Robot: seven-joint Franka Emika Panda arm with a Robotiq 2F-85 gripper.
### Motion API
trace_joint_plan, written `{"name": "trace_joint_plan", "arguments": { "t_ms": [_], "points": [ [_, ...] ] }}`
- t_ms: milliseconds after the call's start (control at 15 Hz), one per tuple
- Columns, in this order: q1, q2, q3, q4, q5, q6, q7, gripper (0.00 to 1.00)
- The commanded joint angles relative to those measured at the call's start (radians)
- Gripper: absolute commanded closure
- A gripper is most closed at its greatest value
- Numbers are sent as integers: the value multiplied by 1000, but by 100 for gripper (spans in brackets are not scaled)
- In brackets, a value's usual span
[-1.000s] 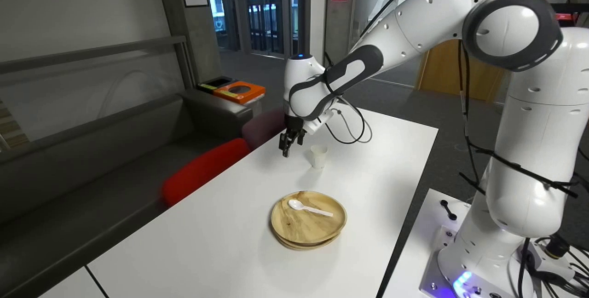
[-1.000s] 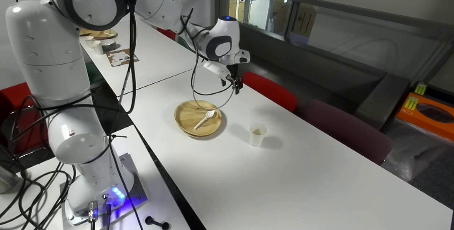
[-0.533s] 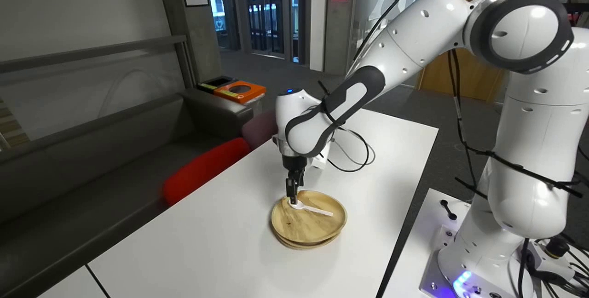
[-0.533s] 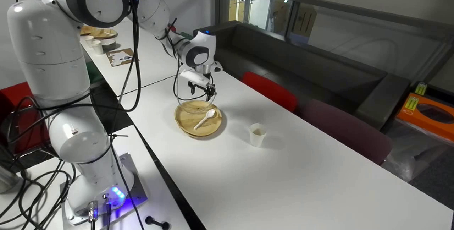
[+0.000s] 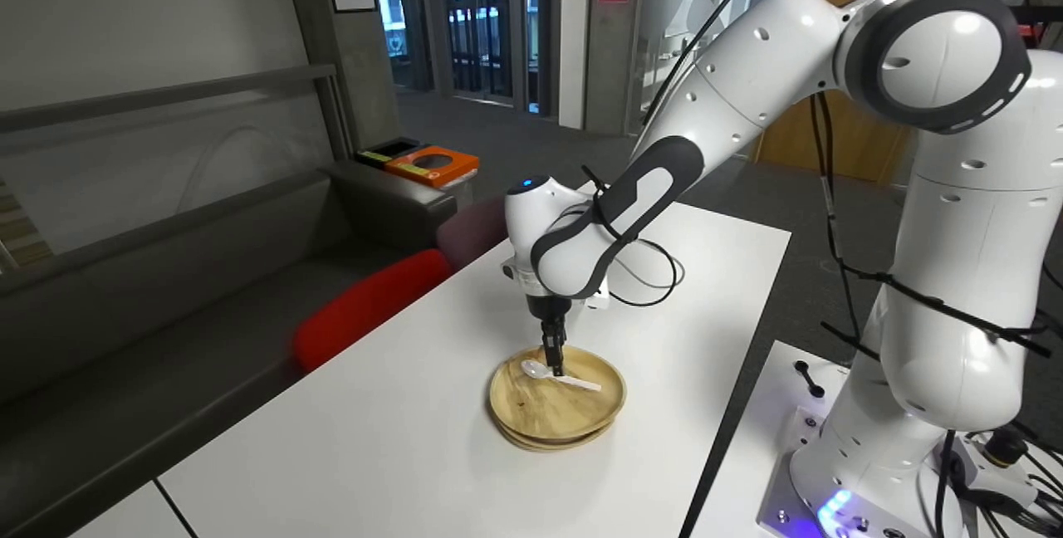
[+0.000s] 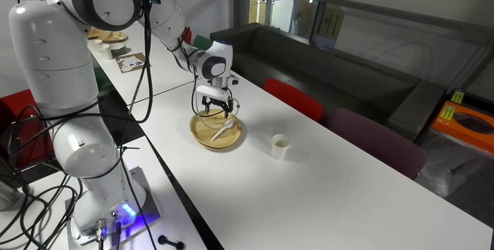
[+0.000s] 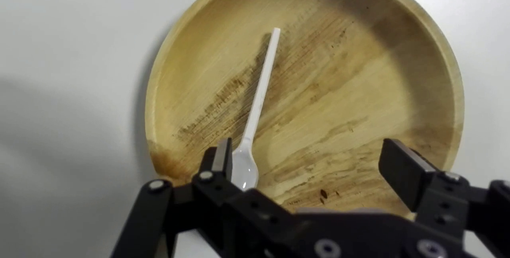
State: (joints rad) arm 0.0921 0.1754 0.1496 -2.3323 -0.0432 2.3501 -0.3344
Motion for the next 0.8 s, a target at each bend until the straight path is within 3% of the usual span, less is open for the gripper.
{"name": "trace_joint_plan", "arguments": {
  "t_ms": [0, 733],
  "points": [
    [-3, 12, -14, -8, -31, 16, 4, 0],
    [-16, 151, -46, 17, 14, 164, 152, 0]
  ]
}}
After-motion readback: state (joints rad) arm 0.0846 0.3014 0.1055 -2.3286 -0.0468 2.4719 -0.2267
